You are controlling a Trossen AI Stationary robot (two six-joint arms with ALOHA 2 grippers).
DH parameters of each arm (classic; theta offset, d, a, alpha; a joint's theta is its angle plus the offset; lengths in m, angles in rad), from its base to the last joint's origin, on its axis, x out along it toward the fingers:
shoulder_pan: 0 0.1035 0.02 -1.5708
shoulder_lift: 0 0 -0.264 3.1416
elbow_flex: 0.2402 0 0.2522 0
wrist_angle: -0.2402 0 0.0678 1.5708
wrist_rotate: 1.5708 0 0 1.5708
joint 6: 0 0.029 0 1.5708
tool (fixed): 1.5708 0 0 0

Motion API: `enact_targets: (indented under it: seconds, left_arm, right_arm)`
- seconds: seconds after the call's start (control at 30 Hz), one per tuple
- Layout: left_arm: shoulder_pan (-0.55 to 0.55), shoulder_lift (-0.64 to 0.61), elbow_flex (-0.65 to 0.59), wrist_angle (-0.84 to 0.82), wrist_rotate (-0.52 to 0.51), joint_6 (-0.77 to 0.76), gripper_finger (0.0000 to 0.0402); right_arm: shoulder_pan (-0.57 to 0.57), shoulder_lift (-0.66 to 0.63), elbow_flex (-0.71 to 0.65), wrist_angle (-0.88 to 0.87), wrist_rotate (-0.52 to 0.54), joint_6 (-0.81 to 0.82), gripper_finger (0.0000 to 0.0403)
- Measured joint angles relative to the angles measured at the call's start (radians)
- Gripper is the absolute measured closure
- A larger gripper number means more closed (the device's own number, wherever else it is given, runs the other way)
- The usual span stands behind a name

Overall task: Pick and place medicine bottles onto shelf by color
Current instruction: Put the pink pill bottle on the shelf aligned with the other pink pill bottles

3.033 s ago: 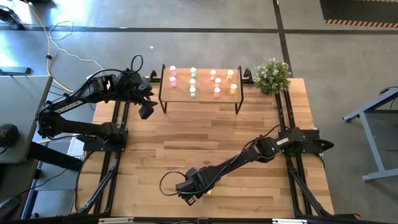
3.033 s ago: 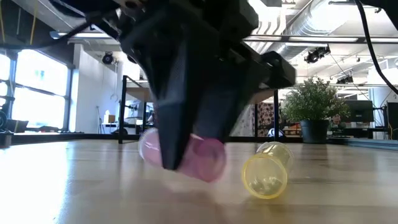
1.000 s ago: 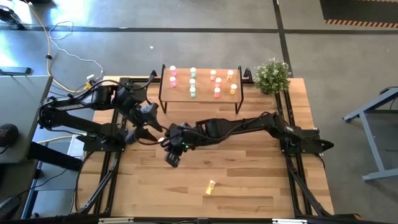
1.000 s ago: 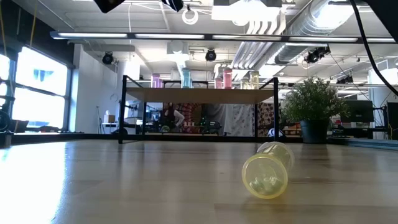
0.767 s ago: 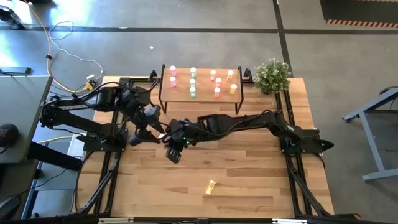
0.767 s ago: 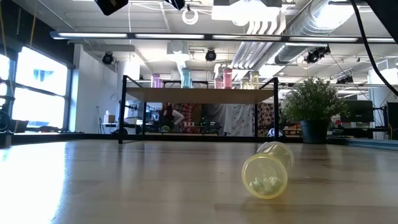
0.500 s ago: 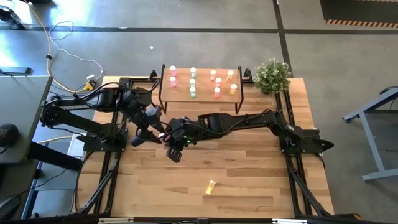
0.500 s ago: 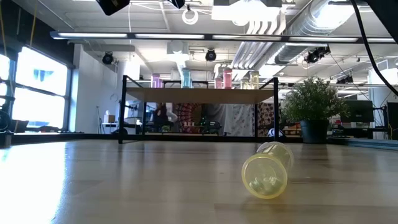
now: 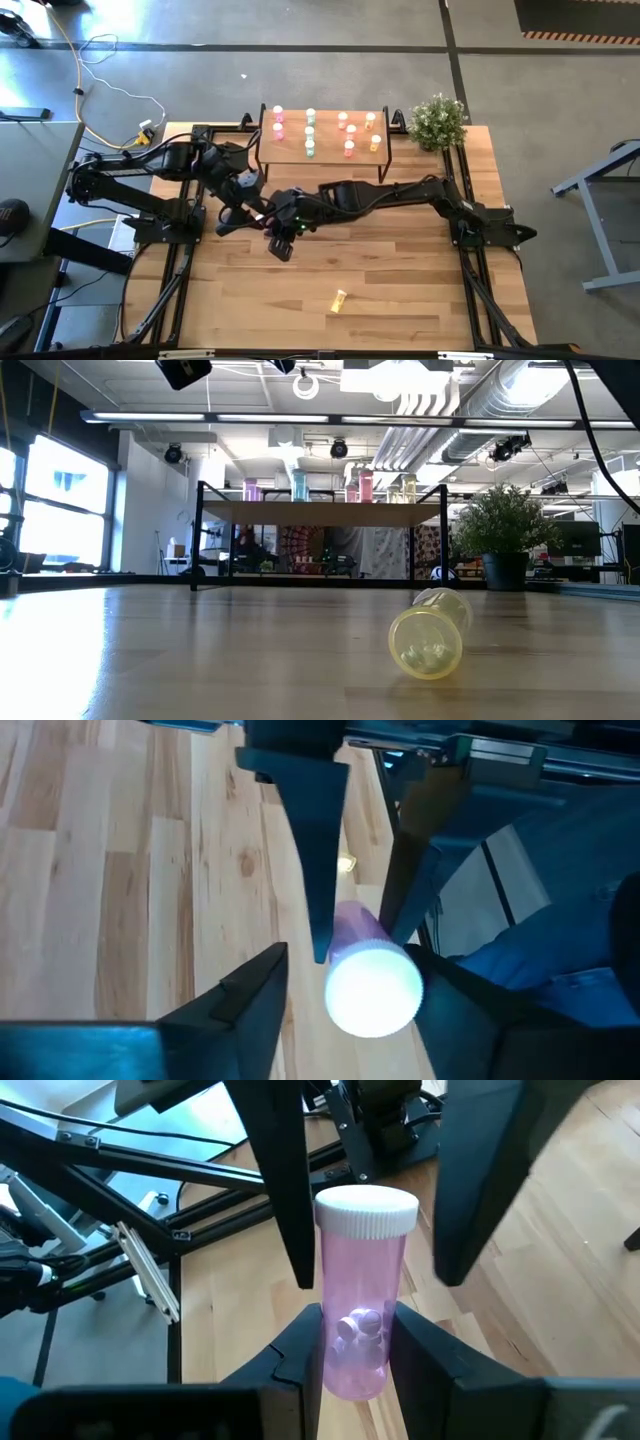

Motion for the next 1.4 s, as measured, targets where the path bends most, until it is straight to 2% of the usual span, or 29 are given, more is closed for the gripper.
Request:
enact_targets:
  seconds: [0.23, 0.4, 0.73, 0.87, 1.1, 1.4]
  left_arm:
    - [0.000, 0.000, 0.000, 0.000, 0.000, 0.021, 0.0271]
    - [0.000, 0.000, 0.000, 0.000, 0.000, 0.034, 0.0295]
    - [0.000, 0.000, 0.000, -0.001, 0.000, 0.035, 0.0291]
    - [0.000, 0.000, 0.000, -0.002, -0.006, 0.035, 0.0294]
    - [0.001, 0.000, 0.000, -0.039, -0.100, 0.053, 0.0292]
    - [0.051, 0.000, 0.000, -0.080, -0.225, 0.054, 0.0293]
  right_arm:
    - [-0.008, 0.000, 0.000, 0.000, -0.005, 0.000, 0.0320]
    - [-0.013, 0.000, 0.000, 0.000, -0.008, 0.002, 0.0320]
    - [-0.017, -0.001, 0.000, 0.000, -0.007, 0.001, 0.0317]
    - [-0.018, -0.001, 0.000, -0.001, -0.005, -0.011, 0.0285]
    - [-0.032, -0.025, 0.000, -0.084, -0.033, 0.005, 0.0215]
    - [-0.072, -0.095, 0.000, -0.221, -0.035, -0.065, 0.0206]
